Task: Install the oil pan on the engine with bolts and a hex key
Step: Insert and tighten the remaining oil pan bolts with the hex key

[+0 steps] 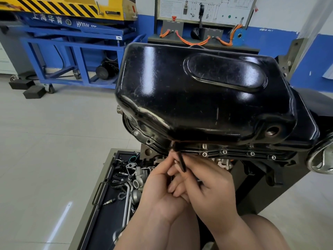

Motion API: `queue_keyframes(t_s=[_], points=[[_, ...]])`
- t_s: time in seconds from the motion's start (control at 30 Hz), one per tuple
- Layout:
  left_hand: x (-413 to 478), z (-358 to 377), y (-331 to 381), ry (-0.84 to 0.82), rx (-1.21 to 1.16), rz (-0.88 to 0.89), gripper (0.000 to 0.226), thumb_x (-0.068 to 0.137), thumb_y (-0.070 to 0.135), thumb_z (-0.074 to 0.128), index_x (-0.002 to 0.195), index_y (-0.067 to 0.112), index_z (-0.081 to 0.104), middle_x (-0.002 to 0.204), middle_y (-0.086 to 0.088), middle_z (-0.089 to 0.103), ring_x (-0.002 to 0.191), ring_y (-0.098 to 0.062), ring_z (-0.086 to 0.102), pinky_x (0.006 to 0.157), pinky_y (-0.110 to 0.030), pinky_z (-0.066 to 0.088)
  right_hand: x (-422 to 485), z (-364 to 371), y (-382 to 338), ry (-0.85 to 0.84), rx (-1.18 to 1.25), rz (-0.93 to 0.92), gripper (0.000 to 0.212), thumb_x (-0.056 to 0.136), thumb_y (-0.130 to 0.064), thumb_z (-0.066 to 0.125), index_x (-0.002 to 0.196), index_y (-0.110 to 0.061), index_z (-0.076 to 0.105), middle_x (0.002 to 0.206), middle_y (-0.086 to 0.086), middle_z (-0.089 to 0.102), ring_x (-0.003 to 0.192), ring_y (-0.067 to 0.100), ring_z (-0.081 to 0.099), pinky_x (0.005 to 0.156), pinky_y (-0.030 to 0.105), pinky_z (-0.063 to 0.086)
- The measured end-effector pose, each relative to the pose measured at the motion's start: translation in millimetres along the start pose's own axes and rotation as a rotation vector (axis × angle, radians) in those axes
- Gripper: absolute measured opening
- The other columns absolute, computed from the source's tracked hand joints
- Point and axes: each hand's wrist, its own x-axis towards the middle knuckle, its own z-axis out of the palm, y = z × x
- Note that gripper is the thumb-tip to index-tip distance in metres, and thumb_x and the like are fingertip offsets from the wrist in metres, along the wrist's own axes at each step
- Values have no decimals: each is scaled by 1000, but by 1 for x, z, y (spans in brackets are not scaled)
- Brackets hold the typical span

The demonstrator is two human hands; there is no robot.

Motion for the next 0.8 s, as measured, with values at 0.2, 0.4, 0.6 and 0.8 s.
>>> queue_keyframes(t_s=[0.2, 0.4, 0.6, 0.8], points=[[3, -7, 0, 67, -3, 3, 25, 78, 26, 58, 61, 9, 65, 39, 4, 43, 22, -6, 28, 33, -14, 7, 1, 2, 4, 100, -15, 65, 18, 72, 5, 67, 82, -9, 71, 84, -5, 70, 86, 1, 65, 77, 15, 50], [2, -4, 1, 29, -4, -17, 26, 53, -5, 82, 60, 4, 58, 42, 3, 43, 26, -6, 20, 31, -15, 12, 2, 0, -1, 35, -47, 58, 35, 76, 3, 64, 101, -19, 71, 92, -13, 69, 92, -3, 62, 83, 12, 46], [3, -10, -2, -38, -30, -16, 27, 67, 8, 79, 53, 7, 56, 43, 4, 43, 24, -8, 30, 31, -16, 13, 4, -2, -1, 56, 57, 85, 30, 71, 7, 71, 88, -17, 75, 85, -10, 71, 88, -1, 66, 81, 11, 46], [0, -6, 0, 24, 7, 10, 6, 69, -1, 68, 68, 4, 70, 42, 3, 45, 32, -4, 13, 31, -15, 11, 5, 4, 0, 92, -23, 123, 32, 64, 14, 76, 81, -14, 72, 82, -10, 68, 85, -2, 64, 77, 9, 45]])
